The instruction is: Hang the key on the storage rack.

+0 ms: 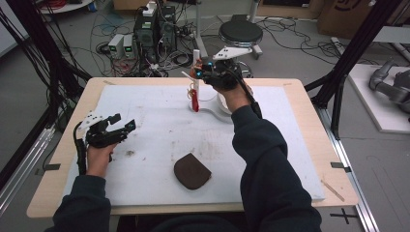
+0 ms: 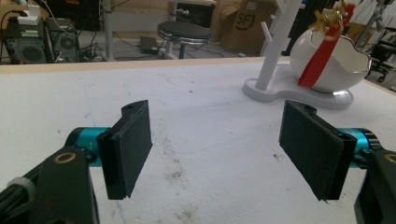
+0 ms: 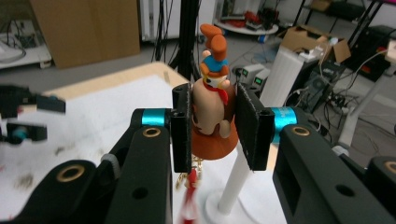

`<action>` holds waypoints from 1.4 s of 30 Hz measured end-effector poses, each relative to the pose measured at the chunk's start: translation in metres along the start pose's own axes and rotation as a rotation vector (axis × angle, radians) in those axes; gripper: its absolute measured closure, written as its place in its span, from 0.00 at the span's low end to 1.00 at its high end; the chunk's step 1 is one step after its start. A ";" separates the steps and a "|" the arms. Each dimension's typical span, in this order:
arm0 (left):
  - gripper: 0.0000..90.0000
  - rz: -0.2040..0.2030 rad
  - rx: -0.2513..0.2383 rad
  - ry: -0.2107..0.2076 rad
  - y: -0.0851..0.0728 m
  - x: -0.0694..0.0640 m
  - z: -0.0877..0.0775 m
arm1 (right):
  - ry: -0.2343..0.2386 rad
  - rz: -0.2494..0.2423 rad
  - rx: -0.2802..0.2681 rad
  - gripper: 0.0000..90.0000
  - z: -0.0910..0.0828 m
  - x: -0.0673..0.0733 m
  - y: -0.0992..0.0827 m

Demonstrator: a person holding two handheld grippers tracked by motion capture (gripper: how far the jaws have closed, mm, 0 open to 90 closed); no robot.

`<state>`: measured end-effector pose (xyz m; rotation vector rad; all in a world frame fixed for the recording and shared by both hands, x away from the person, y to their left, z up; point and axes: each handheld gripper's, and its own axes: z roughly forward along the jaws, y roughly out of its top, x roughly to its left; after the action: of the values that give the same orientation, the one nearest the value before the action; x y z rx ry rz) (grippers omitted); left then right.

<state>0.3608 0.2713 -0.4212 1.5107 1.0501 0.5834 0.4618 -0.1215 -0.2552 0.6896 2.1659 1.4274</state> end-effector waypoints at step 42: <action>0.28 0.001 0.003 -0.003 0.000 0.000 0.000 | -0.128 0.026 -0.015 0.77 0.023 -0.020 0.036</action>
<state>0.3608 0.2713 -0.4216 1.5146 1.0485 0.5808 0.4968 -0.1059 -0.2285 0.7844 2.0541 1.3723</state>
